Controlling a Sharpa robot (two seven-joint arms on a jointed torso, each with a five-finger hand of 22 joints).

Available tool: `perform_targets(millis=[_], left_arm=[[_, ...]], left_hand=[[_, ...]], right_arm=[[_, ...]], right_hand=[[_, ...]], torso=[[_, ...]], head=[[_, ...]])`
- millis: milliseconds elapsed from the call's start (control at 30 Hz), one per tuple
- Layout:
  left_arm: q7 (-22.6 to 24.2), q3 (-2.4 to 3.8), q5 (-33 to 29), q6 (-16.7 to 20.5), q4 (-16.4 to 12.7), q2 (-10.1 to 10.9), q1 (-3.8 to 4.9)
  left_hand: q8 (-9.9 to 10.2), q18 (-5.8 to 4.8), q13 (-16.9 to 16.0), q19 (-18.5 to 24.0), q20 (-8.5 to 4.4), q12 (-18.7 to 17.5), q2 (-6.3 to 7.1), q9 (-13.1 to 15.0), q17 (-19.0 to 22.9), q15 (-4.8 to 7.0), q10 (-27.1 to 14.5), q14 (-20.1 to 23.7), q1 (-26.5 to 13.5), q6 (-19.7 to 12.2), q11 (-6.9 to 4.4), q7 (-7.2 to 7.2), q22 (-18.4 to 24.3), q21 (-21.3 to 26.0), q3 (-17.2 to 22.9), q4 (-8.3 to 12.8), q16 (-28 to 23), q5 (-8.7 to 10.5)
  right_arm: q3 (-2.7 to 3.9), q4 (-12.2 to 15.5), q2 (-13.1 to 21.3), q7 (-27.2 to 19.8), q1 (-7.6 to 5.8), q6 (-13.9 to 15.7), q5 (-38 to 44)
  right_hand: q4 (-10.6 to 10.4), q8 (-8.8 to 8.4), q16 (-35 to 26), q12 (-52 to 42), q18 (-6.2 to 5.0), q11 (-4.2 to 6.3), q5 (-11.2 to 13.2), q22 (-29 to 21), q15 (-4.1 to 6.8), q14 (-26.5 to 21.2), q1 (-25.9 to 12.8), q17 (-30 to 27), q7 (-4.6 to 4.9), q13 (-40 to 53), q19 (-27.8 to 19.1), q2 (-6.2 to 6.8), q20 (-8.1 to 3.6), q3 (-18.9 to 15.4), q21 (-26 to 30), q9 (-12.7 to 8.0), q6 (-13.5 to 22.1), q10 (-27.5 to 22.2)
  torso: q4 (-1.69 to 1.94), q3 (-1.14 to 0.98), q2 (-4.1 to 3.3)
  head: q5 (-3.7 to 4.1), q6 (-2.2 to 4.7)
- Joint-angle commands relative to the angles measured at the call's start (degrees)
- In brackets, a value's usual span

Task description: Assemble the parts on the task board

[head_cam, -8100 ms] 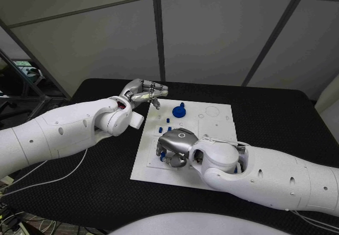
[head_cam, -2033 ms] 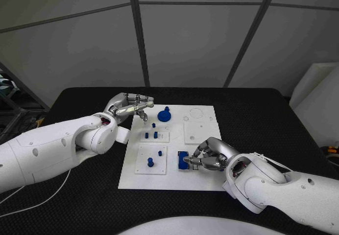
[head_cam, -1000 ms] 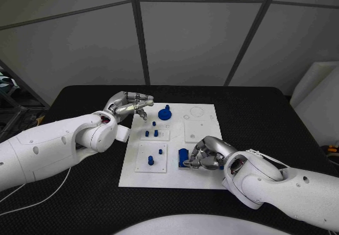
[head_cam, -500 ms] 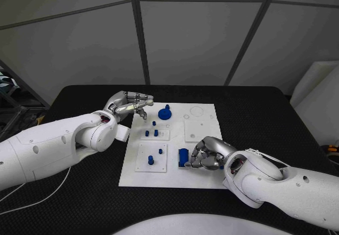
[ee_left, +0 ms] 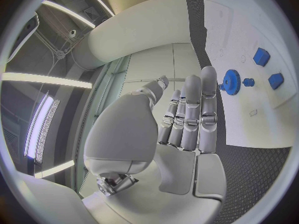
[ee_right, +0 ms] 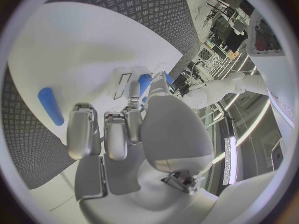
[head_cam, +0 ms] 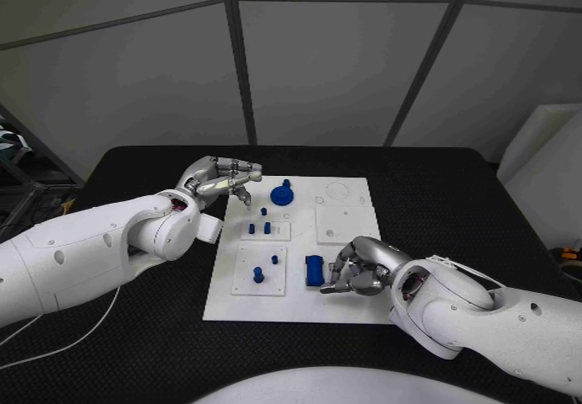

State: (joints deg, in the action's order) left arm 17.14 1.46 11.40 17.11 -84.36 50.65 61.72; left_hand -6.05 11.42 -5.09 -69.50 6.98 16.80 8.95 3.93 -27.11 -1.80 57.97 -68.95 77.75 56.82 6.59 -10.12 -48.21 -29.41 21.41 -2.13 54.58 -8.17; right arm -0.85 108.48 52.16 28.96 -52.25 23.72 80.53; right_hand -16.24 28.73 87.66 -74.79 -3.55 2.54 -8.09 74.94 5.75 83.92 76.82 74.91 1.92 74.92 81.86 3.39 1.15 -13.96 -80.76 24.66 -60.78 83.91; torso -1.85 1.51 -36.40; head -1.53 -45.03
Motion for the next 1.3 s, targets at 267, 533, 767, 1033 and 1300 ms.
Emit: perform_targets(millis=[267, 533, 767, 1033, 1300], left_arm=[[0.3, 0.04, -0.2, -0.3, -0.1, 0.2, 0.08], [0.7, 0.03, -0.2, 0.0, -0.5, 0.2, 0.07], [0.8, 0.03, -0.2, 0.0, -0.6, 0.2, -0.01], [0.9, 0.03, -0.2, -0.1, -0.6, 0.3, -0.21], [0.9, 0.03, -0.2, -0.2, -0.6, 0.3, -0.4]], left_hand=[[-0.2, -1.0, 0.1, -0.4, 0.03, 0.3, -0.39, -0.1, 0.1, 0.2, -0.3, 0.4, -0.2, 0.0, -0.08, -0.14, 0.1, 0.4, -0.3, -0.1, 0.2, -0.14], [-0.2, -1.0, 0.1, -0.4, 0.03, 0.3, -0.39, -0.1, 0.1, 0.19, -0.4, 0.4, -0.1, 0.0, -0.07, -0.14, 0.1, 0.4, -0.3, -0.1, 0.3, -0.14], [-0.2, -1.0, 0.1, -0.4, 0.03, 0.3, -0.39, -0.1, 0.1, 0.19, -0.4, 0.4, -0.1, 0.0, -0.07, -0.14, 0.1, 0.4, -0.3, -0.1, 0.3, -0.14], [-0.2, -1.0, 0.1, -0.4, 0.03, 0.3, -0.39, -0.1, 0.1, 0.19, -0.4, 0.4, -0.1, 0.0, -0.07, -0.14, 0.1, 0.4, -0.3, -0.1, 0.3, -0.14], [-0.2, -1.0, 0.1, -0.4, 0.03, 0.3, -0.39, -0.1, 0.1, 0.19, -0.4, 0.4, -0.1, 0.0, -0.07, -0.14, 0.1, 0.4, -0.3, -0.1, 0.3, -0.14]], right_arm=[[0.04, 2.7, 7.9, -11.4, -0.16, 5.1, -7.3], [0.03, 3.0, 12.5, -9.2, -0.19, 4.1, -2.7], [0.0, 1.9, 13.1, -3.7, -0.12, 3.7, 2.7], [-0.02, 0.7, 12.1, 0.4, -0.05, 1.5, 6.3], [-0.03, -0.3, 11.0, 2.4, 0.01, -0.6, 8.1]], right_hand=[[0.2, -9.1, -1.2, 5.5, -0.15, -2.35, -11.6, 0.1, -1.87, 4.5, 5.3, 7.9, 2.44, -1.2, -1.8, -4.66, 1.28, 2.4, 2.1, -4.5, 3.6, -2.1], [-0.2, -14.13, -1.3, 8.6, -0.1, -2.47, -12.7, 0.5, -2.09, 4.6, 6.6, 8.1, 2.53, -3.1, -1.6, -5.3, 1.68, 1.4, 1.9, -8.4, -0.3, -2.6], [-0.2, -14.98, -1.3, 10.2, -0.06, -2.15, -13.2, 0.7, -1.84, 4.6, 6.0, 8.1, 2.14, -4.0, -1.4, -4.1, 1.51, -0.2, 1.8, -8.9, -2.5, -2.8], [-0.4, -15.41, -1.4, 10.7, -0.08, -2.13, -13.2, 0.6, -1.8, 4.6, 4.3, 7.9, 2.1, -4.2, -1.5, -3.2, 1.43, -1.7, 2.0, -8.7, -3.1, -2.8], [-0.4, -15.78, -1.4, 10.9, -0.09, -2.2, -12.4, 0.5, -1.85, 4.5, 2.9, 7.9, 2.16, -4.2, -1.5, -2.55, 1.46, -2.7, 2.1, -8.5, -3.2, -2.8]], torso=[[-0.16, 0.07, 0.1], [-1.1, 0.18, 0.0], [-1.08, 0.08, 0.03], [-1.1, 0.15, -0.03], [-1.04, 0.23, 0.05]], head=[[1.23, 0.47], [2.58, 0.83], [2.97, 0.58], [2.9, 0.31], [2.95, 0.11]])
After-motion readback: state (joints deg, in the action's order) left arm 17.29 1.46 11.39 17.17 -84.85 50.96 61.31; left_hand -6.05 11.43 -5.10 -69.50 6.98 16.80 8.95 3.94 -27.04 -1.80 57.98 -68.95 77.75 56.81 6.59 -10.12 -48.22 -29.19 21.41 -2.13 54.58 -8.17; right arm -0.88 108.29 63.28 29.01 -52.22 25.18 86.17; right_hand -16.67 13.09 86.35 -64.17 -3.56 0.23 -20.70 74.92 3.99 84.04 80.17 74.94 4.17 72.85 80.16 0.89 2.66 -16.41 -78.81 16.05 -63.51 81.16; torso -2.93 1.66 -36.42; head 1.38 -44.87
